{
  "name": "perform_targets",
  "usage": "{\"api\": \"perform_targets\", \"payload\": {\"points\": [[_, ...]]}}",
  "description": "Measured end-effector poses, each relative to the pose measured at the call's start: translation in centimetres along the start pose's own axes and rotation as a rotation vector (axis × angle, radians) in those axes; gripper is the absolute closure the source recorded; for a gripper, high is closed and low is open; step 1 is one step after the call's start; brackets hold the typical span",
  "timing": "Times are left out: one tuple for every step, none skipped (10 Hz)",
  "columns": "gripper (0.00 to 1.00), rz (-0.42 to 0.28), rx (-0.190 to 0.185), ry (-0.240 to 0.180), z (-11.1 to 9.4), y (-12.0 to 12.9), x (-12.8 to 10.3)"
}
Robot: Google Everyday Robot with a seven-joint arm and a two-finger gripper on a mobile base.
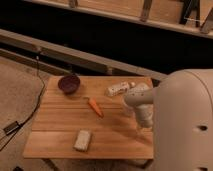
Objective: Push the eraser across the table
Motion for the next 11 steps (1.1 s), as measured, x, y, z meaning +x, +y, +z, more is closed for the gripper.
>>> {"api": "perform_targets", "payload": {"points": [[0.20,0.017,-0.011,-0.002,-0.5,-0.3,-0.1],[0.20,0.030,-0.022,-0.003,-0.9,-0.6,-0.1],[0.20,0.044,-0.045,-0.006,-1.5,-1.0,-0.2],[0.20,0.063,-0.096,-0.005,-2.4,-1.5,-0.1],[0.20,0.067,-0.133,-0.007,-3.1,-1.9,-0.1],[0.20,0.066,-0.178,-0.012,-3.9,-2.7,-0.1],[0.20,0.062,-0.232,-0.023,-4.8,-4.3,-0.3],[0.20,0.062,-0.243,-0.027,-4.9,-4.9,-0.4],[0.20,0.059,-0.246,-0.026,-5.0,-4.9,-0.3],[0.20,0.055,-0.246,-0.028,-5.1,-4.6,-0.3],[0.20,0.058,-0.248,-0.026,-5.1,-4.7,-0.2]]}}
